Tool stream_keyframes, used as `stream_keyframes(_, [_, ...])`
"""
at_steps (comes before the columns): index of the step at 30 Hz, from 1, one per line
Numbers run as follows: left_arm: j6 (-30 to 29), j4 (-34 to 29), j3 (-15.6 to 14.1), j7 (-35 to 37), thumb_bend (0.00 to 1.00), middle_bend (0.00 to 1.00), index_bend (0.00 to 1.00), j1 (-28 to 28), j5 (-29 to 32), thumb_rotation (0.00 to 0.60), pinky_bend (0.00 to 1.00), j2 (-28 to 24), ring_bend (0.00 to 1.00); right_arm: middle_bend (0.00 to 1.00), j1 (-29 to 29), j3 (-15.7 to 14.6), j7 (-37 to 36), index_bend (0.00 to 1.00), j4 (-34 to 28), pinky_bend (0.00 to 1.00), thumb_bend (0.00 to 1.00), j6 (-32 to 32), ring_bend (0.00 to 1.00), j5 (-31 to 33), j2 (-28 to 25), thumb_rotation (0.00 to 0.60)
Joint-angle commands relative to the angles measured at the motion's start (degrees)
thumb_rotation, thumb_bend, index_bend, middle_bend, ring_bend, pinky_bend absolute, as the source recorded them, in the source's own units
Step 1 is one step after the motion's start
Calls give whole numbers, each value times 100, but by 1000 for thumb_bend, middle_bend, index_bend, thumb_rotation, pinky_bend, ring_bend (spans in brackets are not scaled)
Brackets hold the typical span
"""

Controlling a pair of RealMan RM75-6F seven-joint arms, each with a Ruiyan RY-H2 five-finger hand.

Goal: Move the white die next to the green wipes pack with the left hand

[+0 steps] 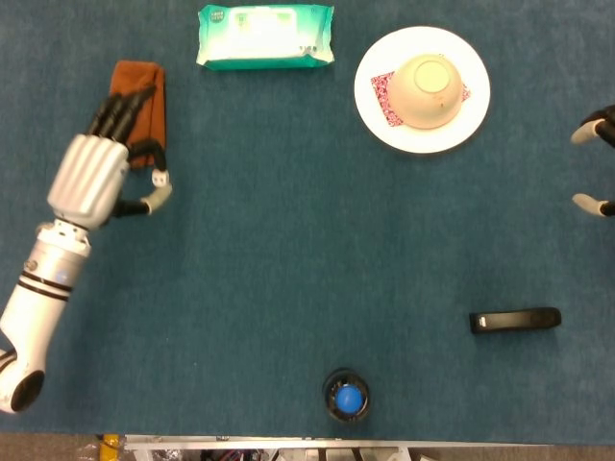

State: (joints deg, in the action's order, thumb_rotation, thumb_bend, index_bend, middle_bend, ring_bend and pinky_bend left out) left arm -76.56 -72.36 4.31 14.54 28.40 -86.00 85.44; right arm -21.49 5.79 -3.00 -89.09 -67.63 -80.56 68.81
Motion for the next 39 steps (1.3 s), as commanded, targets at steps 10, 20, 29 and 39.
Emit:
stream_keyframes(10, [99,-1155,135,377,263,0,234,-133,103,600,0,-828,0,318,22,-27,-74,378,59,188,0,29,207,7,28,600])
stream_keyframes(20, [132,-911,48,401,263,0,267,-194,11,600,0,-592,0,318,26,-21,-80,379,69,188,0,33,207,15,38,600])
stream_keyframes(29, [73,-946,-13,109,263,0,287,-293,-51,600,0,-542,0,318,51,-18,-95,378,32,188,0,-11,206,-10,-10,600])
stream_keyframes(39, [86,-939,20,4,263,0,308,-374,33,600,0,-579,0,318,58,-10,-124,378,-4,188,0,-38,207,-36,-19,600])
